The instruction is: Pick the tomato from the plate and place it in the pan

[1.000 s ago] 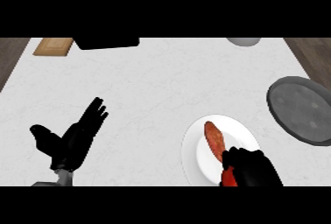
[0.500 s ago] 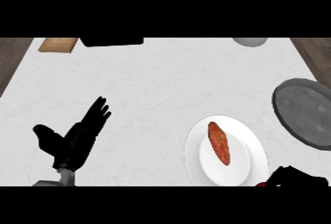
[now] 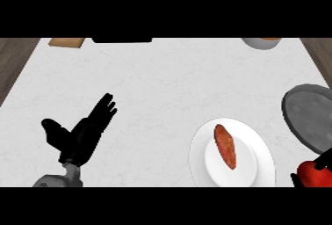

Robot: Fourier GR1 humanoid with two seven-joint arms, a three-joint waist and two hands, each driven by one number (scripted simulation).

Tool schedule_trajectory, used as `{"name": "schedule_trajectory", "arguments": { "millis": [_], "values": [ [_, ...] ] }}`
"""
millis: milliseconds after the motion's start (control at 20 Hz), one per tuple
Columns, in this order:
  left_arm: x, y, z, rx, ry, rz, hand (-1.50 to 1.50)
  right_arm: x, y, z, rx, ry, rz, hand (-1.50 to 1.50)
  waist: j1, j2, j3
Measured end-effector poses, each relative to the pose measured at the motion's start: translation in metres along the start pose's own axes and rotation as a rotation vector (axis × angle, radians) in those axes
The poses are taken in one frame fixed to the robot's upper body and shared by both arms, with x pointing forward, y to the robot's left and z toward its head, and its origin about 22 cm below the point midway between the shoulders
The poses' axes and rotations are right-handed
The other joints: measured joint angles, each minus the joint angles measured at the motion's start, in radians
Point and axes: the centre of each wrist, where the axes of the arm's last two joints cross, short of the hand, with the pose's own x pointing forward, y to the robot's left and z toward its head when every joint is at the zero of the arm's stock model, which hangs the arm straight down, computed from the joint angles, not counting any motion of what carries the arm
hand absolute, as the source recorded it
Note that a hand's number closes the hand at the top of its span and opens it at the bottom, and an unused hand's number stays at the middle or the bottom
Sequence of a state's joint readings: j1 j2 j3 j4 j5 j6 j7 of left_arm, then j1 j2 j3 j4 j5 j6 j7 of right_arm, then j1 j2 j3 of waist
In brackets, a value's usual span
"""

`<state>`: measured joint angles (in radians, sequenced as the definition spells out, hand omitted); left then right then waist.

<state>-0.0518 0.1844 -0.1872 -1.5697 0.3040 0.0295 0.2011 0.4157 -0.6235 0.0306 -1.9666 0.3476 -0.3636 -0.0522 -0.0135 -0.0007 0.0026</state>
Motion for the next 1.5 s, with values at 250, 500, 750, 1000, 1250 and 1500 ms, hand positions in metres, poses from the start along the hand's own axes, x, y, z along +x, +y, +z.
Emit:
{"name": "schedule_trajectory", "arguments": {
  "millis": [250,500,750,1000,1250,1500],
  "values": [
    [-0.002,-0.003,-0.002,-0.014,0.005,-0.004,0.0,-0.056,-0.003,-0.031,-0.083,0.014,0.048,1.5,0.017,0.002,-0.001],
    [-0.003,-0.005,-0.003,-0.027,0.0,-0.005,0.0,-0.095,0.002,-0.068,-0.21,0.049,0.075,1.5,0.028,0.004,-0.001],
    [0.004,-0.011,-0.009,-0.037,-0.005,-0.006,0.0,-0.13,0.006,-0.1,-0.304,0.089,0.055,1.5,0.035,0.007,0.0],
    [0.005,-0.014,-0.013,-0.044,-0.001,-0.012,0.0,-0.158,0.003,-0.122,-0.341,0.102,0.052,1.5,0.041,0.01,0.001],
    [0.005,-0.016,-0.012,-0.057,-0.006,-0.013,0.0,-0.172,-0.003,-0.133,-0.338,0.15,0.071,-1.5,0.054,0.014,0.001],
    [0.009,-0.014,-0.013,-0.079,-0.01,-0.018,0.0,-0.184,0.001,-0.123,-0.178,0.274,0.155,-1.5,0.077,0.024,0.003]
  ]
}}
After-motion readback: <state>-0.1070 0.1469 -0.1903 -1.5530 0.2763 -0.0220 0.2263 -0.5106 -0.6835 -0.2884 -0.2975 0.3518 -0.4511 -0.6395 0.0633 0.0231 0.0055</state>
